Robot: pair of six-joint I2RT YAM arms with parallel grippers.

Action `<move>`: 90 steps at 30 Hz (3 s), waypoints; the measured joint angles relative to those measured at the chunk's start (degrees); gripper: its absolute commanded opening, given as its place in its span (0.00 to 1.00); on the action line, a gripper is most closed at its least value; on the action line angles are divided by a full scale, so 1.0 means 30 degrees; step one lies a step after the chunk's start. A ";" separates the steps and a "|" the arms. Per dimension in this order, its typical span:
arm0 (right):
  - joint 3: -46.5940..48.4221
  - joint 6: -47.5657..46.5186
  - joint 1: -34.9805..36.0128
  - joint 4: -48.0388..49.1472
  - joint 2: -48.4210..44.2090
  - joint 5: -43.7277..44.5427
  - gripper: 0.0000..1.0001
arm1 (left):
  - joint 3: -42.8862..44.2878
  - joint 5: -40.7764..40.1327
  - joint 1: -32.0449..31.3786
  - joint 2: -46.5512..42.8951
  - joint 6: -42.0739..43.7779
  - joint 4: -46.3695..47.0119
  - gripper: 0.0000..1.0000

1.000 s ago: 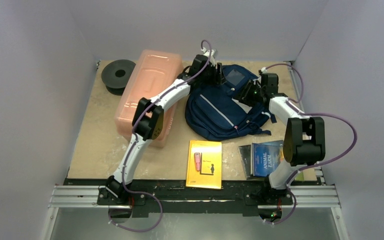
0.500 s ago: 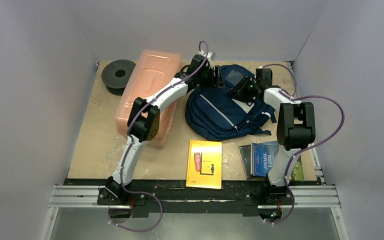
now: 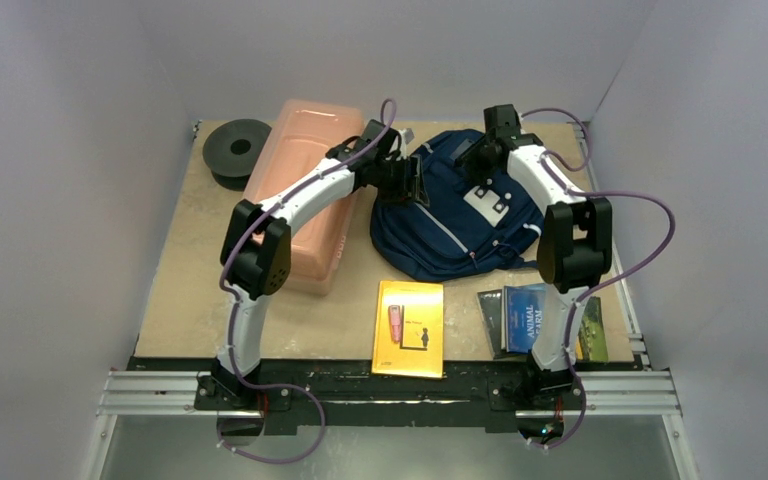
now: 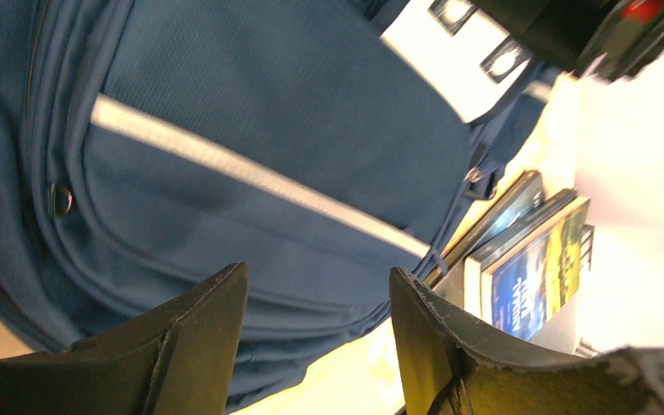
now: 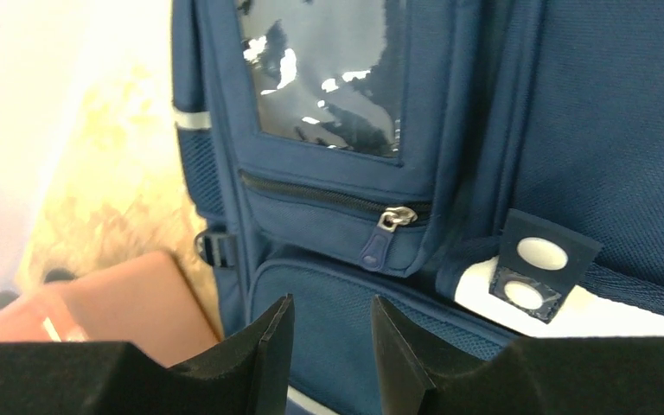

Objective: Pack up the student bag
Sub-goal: Unzip the student bag at the center of the board.

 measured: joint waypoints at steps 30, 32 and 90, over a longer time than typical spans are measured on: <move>0.4852 0.4218 0.0845 -0.3956 0.3891 0.3861 0.26 | 0.1450 0.0182 -0.0131 0.2892 0.0561 -0.1428 0.59; 0.4881 0.4386 0.0845 -0.4036 0.3993 0.3861 0.30 | 0.1523 0.0233 -0.0138 0.2922 0.0583 -0.1457 0.59; 0.3461 0.4277 0.1545 -0.2827 0.3993 0.5202 0.00 | 0.1683 0.1224 -0.0131 0.3228 0.1013 -0.1370 0.59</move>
